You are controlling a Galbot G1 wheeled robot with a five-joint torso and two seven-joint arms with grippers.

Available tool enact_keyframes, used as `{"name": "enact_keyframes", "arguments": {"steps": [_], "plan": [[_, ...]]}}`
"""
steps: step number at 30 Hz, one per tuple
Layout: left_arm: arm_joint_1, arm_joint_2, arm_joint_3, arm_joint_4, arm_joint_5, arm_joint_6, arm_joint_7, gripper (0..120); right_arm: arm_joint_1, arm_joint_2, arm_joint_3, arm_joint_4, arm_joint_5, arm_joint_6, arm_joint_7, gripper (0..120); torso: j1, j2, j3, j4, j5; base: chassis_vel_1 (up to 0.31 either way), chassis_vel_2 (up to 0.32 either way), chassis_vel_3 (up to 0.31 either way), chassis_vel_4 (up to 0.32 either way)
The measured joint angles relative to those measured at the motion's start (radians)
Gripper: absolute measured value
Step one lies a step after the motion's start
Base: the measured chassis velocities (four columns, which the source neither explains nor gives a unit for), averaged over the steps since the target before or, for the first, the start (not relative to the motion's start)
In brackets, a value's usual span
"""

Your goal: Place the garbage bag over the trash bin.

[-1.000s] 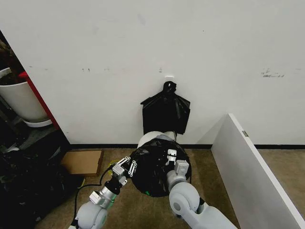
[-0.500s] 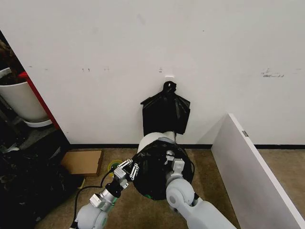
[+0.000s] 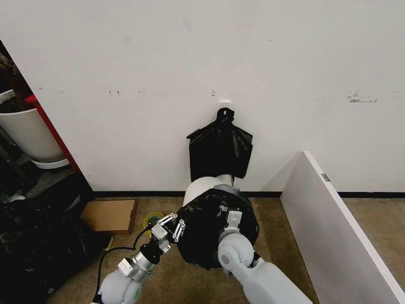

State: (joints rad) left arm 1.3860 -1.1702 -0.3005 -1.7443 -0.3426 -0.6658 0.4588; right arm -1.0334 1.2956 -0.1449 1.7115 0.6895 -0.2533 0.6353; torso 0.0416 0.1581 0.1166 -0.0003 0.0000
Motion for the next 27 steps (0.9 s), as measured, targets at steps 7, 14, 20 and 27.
{"name": "enact_keyframes", "arguments": {"steps": [7, 14, 20, 27], "plan": [[-0.020, -0.003, -0.012, 0.023, -0.005, 0.004, -0.016, 4, -0.062, -0.051, -0.003, 0.086, -0.076, 0.014, -0.049, 0, 0.000, 0.000, 0.000, 0.0000, 0.0000, 0.000, 0.000, 0.000, 0.000], [-0.026, -0.005, -0.014, 0.037, -0.008, 0.009, -0.019, 4, -0.154, -0.097, -0.024, 0.223, -0.102, 0.004, -0.094, 0, 0.000, 0.000, 0.000, 0.0000, 0.0000, 0.000, 0.000, 0.000, 0.000], [-0.022, -0.009, -0.010, 0.015, -0.008, 0.018, -0.017, 4, -0.183, -0.103, -0.051, 0.240, -0.112, -0.018, -0.127, 0, 0.000, 0.000, 0.000, 0.0000, 0.0000, 0.000, 0.000, 0.000, 0.000], [-0.018, -0.012, -0.009, -0.015, -0.018, 0.024, -0.011, 4, -0.153, -0.069, -0.089, 0.183, -0.160, -0.079, -0.135, 0, 0.000, 0.000, 0.000, 0.0000, 0.0000, 0.000, 0.000, 0.000, 0.000]]}}
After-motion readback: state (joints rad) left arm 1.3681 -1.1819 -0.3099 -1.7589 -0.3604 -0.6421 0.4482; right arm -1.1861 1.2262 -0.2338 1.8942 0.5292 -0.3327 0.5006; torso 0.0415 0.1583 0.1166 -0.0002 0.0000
